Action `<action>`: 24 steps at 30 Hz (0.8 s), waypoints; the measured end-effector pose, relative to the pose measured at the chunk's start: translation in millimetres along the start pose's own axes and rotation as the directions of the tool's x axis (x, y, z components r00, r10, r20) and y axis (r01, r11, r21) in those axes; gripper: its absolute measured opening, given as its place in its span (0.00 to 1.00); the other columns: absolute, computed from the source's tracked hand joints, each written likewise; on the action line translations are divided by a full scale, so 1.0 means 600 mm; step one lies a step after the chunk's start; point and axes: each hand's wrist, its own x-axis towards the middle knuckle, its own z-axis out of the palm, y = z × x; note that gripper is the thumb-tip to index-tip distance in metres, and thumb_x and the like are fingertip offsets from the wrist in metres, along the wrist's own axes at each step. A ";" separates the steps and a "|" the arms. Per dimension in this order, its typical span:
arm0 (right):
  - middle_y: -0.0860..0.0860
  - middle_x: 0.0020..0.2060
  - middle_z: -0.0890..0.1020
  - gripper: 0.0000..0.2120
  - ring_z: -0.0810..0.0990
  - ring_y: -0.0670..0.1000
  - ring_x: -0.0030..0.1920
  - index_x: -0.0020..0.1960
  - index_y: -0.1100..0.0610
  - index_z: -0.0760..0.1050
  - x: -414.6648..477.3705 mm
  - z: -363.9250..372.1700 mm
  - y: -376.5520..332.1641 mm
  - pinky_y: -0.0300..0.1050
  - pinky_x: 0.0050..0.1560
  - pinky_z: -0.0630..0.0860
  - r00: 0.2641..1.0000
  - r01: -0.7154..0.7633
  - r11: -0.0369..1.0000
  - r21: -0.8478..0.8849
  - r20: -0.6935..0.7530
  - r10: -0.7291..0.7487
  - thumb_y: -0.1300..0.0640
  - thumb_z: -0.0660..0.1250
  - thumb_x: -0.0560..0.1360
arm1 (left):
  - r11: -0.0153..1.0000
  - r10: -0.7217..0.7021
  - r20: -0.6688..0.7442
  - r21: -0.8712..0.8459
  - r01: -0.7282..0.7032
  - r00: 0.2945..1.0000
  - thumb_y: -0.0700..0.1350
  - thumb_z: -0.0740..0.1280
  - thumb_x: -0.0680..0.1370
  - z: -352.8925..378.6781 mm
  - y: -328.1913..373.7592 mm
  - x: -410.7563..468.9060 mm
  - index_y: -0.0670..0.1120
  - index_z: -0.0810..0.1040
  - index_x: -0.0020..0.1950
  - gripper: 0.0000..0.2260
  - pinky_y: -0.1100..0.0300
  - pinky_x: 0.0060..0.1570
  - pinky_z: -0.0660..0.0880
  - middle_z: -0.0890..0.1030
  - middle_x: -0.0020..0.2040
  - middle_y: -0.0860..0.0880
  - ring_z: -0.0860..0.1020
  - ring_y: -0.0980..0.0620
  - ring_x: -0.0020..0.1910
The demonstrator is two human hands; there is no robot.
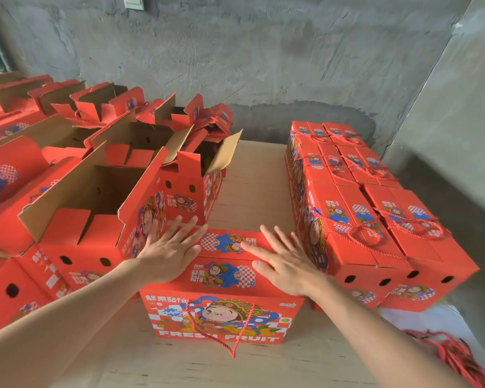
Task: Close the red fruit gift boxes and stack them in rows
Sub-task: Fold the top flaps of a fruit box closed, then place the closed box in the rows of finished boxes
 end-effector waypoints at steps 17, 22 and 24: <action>0.61 0.59 0.71 0.28 0.72 0.61 0.62 0.72 0.38 0.52 -0.055 -0.008 -0.031 0.53 0.64 0.62 0.939 -0.342 0.937 -0.067 -0.053 0.339 0.30 0.46 0.75 | 0.975 -0.151 -0.164 -0.186 0.120 0.975 0.65 0.36 0.76 0.034 0.086 -0.037 0.63 0.46 0.76 0.28 0.42 0.62 0.23 0.33 0.76 0.56 0.28 0.50 0.72; 0.61 0.55 0.78 0.31 0.75 0.59 0.58 0.71 0.56 0.55 -0.086 0.002 -0.102 0.52 0.54 0.68 0.937 -0.336 0.931 -0.140 -0.144 0.317 0.35 0.46 0.78 | 0.887 -0.309 -0.095 -0.389 0.250 0.946 0.59 0.46 0.81 0.014 0.091 0.017 0.53 0.47 0.78 0.26 0.40 0.71 0.41 0.40 0.78 0.49 0.42 0.45 0.77; 0.59 0.53 0.79 0.32 0.76 0.58 0.56 0.72 0.56 0.53 -0.103 0.007 -0.124 0.50 0.51 0.69 0.938 -0.328 0.943 -0.061 -0.142 0.317 0.35 0.48 0.78 | 0.810 -0.391 -0.178 -0.533 0.246 0.903 0.57 0.52 0.81 0.015 0.096 0.010 0.46 0.57 0.75 0.25 0.43 0.68 0.57 0.55 0.76 0.43 0.58 0.41 0.73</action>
